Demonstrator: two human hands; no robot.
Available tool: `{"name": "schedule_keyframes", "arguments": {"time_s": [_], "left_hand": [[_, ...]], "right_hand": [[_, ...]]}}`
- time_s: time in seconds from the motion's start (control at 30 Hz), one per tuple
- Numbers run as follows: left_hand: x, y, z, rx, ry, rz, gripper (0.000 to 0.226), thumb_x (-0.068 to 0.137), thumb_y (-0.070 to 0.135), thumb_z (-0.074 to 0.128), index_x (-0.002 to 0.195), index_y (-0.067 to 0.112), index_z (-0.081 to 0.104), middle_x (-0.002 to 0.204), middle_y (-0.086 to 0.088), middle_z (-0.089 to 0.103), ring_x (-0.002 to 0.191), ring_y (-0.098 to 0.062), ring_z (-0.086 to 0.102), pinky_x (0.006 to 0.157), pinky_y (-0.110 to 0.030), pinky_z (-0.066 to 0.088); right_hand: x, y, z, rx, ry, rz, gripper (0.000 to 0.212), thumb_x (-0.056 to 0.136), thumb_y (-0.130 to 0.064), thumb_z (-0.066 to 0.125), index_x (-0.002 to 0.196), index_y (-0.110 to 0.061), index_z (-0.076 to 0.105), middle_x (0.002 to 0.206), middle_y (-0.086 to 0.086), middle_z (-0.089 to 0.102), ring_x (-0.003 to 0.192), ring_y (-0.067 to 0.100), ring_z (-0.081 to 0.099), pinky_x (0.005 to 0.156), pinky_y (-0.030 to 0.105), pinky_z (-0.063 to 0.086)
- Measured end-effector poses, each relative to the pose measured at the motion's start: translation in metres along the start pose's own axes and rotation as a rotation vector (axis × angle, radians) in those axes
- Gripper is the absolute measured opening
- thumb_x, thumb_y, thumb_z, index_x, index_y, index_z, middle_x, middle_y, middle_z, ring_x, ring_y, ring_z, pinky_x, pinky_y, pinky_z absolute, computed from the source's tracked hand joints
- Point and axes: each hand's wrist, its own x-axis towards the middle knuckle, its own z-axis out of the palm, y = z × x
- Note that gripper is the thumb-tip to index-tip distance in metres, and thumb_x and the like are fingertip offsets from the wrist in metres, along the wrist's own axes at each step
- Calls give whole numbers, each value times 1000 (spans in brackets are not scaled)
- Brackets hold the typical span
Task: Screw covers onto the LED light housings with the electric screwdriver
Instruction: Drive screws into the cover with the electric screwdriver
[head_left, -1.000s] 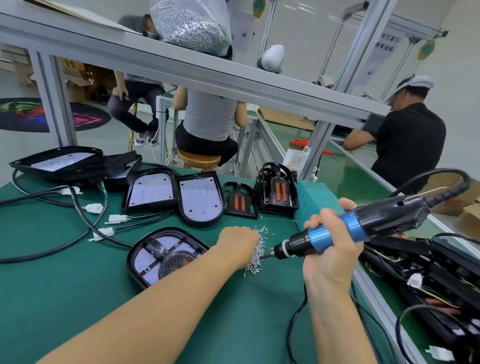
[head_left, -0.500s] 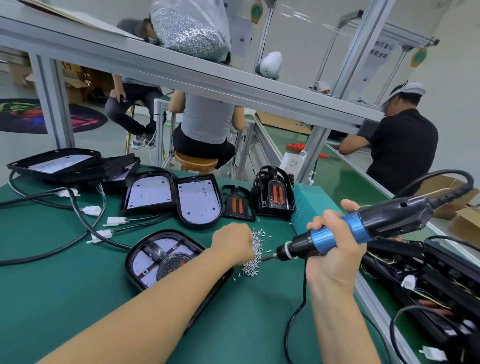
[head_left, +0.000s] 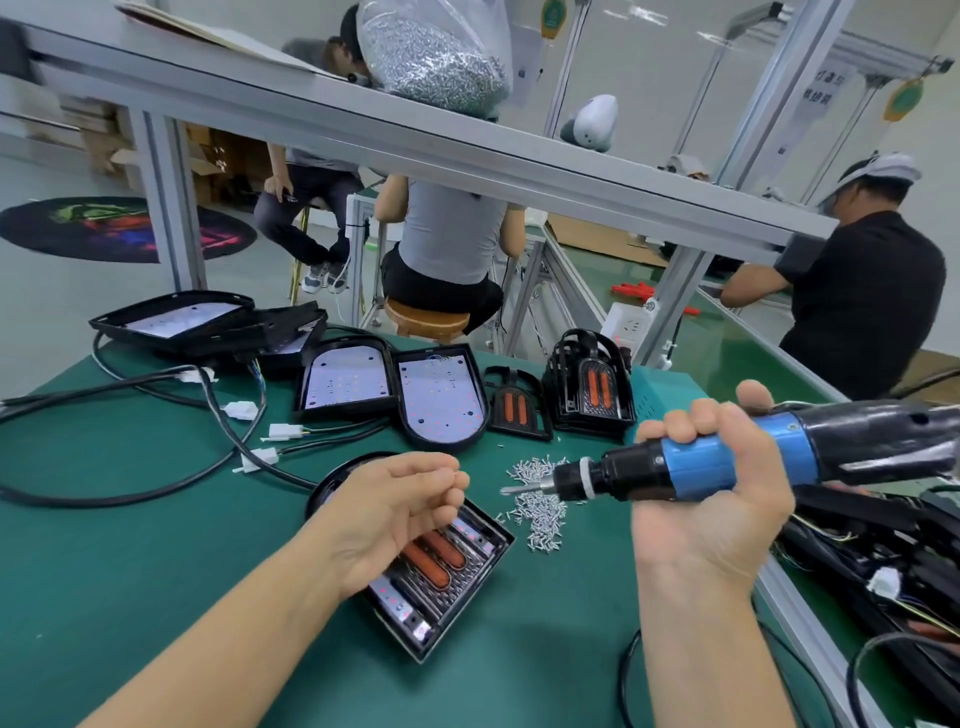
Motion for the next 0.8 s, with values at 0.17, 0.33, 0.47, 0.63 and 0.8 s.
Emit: {"name": "schedule_keyframes", "arguments": {"time_s": [0.17, 0.33, 0.47, 0.63, 0.8], "left_hand": [[-19, 0, -11, -22, 23, -15, 17, 64, 1, 69, 82, 1, 68, 67, -10, 63, 56, -15, 61, 51, -22, 54], [-27, -2, -14, -73, 8, -14, 17, 66, -1, 65, 83, -1, 66, 71, -12, 65, 57, -15, 62, 51, -22, 55], [-31, -2, -13, -98, -18, -12, 11, 67, 0, 65, 74, 3, 73, 72, -13, 66, 56, -15, 62, 51, -22, 54], [-33, -3, -12, -127, -35, -17, 10, 68, 0, 65, 74, 1, 72, 71, -12, 65, 56, -15, 62, 51, -22, 55], [-33, 0, -11, -15, -20, 6, 13, 67, 1, 66, 80, 0, 69, 70, -11, 66, 54, -13, 61, 49, -21, 53]], "right_hand": [[-10, 15, 20, 48, -17, 52, 27, 73, -7, 52, 95, -23, 53, 62, -8, 49, 53, 7, 48, 61, 21, 46], [-19, 26, 30, 66, -34, 92, 26, 73, -8, 52, 95, -23, 54, 61, -8, 49, 52, 7, 48, 59, 20, 46], [-21, 29, 32, 54, -54, 102, 25, 74, -8, 52, 95, -23, 54, 62, -8, 50, 53, 7, 49, 60, 20, 47], [-22, 30, 32, 48, -61, 97, 25, 75, -9, 51, 94, -24, 54, 63, -8, 49, 54, 7, 49, 62, 20, 47], [-22, 30, 32, 39, -74, 97, 25, 75, -7, 51, 94, -23, 54, 62, -8, 50, 54, 7, 48, 61, 20, 46]]}}
